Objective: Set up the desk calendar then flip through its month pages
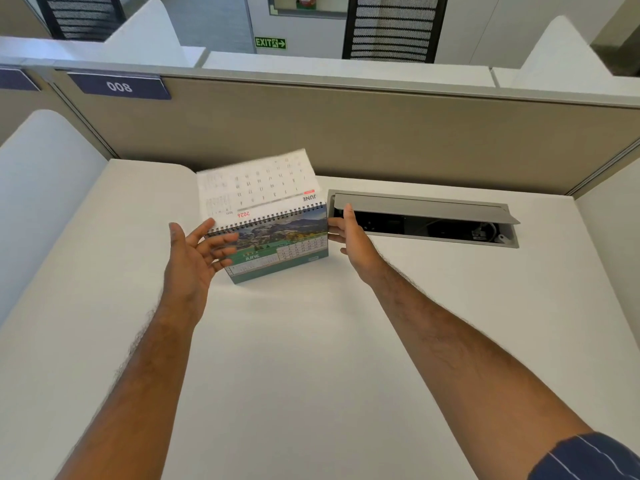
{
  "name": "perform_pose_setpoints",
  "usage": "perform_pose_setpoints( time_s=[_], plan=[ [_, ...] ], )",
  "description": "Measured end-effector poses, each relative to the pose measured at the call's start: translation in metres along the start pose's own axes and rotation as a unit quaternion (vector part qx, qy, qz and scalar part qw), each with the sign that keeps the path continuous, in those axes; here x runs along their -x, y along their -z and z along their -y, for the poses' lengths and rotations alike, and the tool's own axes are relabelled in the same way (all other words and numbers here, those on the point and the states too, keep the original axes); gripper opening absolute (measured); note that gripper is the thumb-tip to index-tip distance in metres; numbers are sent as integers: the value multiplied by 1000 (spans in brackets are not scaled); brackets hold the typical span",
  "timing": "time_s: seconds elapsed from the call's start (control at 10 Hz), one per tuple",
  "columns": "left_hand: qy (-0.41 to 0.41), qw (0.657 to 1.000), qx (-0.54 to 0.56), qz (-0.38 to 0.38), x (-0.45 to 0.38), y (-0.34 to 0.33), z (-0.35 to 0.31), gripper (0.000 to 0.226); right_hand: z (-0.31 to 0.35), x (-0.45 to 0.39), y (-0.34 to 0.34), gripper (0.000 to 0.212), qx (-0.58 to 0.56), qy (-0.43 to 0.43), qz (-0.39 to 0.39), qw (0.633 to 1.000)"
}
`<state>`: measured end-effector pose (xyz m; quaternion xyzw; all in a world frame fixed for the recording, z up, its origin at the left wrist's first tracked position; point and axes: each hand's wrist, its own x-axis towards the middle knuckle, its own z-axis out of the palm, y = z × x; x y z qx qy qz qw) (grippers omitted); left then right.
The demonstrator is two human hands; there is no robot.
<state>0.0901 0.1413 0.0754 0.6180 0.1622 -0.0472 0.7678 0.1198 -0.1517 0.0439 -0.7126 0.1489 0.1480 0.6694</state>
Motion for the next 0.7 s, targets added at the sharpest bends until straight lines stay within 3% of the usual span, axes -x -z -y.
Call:
perform_pose_setpoints(
  time_s=[0.5,0.7],
  plan=[
    [5,998,-63,-15,-2,0,8,64,2,0,-4,68,5,-3,-6,1000],
    [-65,993,-101,-9,3,-1,12,49,-7,-1,1,68,-3,-9,-32,999]
  ],
)
